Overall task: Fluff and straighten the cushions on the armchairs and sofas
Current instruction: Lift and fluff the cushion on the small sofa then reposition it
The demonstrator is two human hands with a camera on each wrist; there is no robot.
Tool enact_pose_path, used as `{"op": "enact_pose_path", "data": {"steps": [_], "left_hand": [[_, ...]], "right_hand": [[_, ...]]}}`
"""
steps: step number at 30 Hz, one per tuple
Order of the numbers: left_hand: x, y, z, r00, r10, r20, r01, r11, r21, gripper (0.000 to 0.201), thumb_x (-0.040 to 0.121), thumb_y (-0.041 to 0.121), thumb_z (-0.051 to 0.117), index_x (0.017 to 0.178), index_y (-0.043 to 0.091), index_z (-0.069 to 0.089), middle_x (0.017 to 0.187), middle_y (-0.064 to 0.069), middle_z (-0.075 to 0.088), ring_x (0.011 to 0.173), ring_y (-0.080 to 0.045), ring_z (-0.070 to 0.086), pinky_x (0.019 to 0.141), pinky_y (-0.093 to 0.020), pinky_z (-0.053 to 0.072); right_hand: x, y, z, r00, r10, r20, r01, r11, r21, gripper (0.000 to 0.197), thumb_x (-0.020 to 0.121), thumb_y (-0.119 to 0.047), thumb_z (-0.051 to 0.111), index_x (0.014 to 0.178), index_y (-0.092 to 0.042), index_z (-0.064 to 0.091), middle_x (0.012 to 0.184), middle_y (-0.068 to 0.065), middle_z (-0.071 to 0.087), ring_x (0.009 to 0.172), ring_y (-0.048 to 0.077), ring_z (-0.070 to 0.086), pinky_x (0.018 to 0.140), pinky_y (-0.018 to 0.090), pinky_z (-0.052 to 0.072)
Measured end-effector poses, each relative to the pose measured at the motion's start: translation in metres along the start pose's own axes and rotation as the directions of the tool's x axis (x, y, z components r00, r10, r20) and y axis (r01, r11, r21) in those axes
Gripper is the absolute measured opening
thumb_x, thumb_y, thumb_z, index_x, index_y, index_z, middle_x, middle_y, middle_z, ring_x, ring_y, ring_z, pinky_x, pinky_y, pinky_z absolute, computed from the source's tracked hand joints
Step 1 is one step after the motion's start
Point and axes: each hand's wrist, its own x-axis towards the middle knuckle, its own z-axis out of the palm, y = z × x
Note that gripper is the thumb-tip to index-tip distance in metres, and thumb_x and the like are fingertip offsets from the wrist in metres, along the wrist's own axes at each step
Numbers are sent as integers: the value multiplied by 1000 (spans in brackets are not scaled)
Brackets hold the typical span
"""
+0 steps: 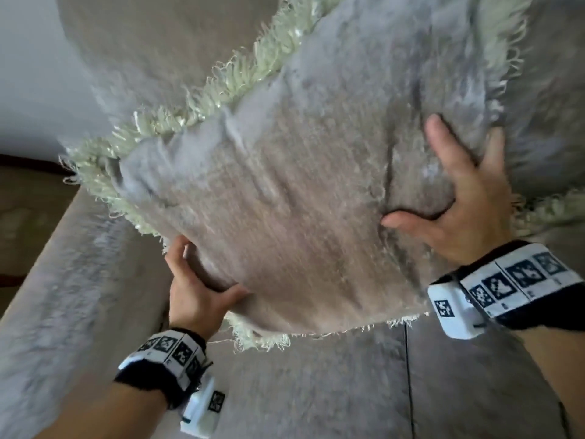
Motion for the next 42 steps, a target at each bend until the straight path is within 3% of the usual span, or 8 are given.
{"op": "enact_pose_path", "data": {"steps": [5,14,20,23,26,30,36,42], "left_hand": [[0,-12,38,988,-152,-9,152,988,29,111,61,17,95,134,32,12,107,-16,68,94,-38,69,91,-52,55],[21,-28,61,974,-225,-5,225,973,55,100,73,8,85,142,12,12,113,-3,55,100,-27,58,90,-37,45],[19,-22,35,984,-178,-3,178,984,0,100,58,44,90,135,28,28,129,-16,54,107,-28,58,98,-51,51],[12,4,8,988,-118,-101,117,993,-24,101,61,88,62,125,10,54,137,-14,39,106,-5,40,100,-29,44],[6,37,-32,984,-71,-166,67,997,-30,89,71,91,46,111,14,65,129,-6,46,108,4,41,95,-3,34],[-5,96,-105,962,-82,-260,82,997,-9,42,88,67,54,103,29,63,118,2,59,111,-25,63,98,-41,49],[-55,186,-245,980,31,-196,16,971,237,22,92,45,64,100,24,68,101,5,71,95,-14,68,88,-35,55],[-152,206,-419,980,-197,-33,180,796,579,36,94,52,61,123,33,59,111,9,70,101,-15,68,93,-41,56]], "right_hand": [[45,-11,-19,985,-105,136,125,981,-151,110,61,-84,65,155,-40,28,139,28,36,120,41,48,96,57,50],[34,20,27,988,-102,113,124,970,-207,102,65,-82,65,151,-43,25,136,30,37,117,45,49,93,55,48],[32,13,12,992,-102,69,113,975,-191,92,74,-77,66,151,-37,36,135,28,41,119,42,47,102,54,42],[25,1,-7,994,-99,45,107,965,-241,79,80,-70,68,145,-27,53,137,28,42,124,43,43,103,57,38],[21,-23,-27,996,-87,21,89,945,-314,59,82,-58,73,124,-17,70,130,21,53,117,41,45,97,50,35],[31,-81,-50,972,-190,141,222,937,-269,43,87,-51,65,101,-12,77,95,8,69,89,33,63,85,48,40],[80,-229,-70,777,-226,588,391,905,-169,55,92,-62,47,121,-20,67,97,3,72,81,25,68,76,37,53],[94,-423,-70,516,-429,741,610,792,35,57,93,-60,53,139,-27,53,129,2,65,113,27,62,91,38,49]]}}
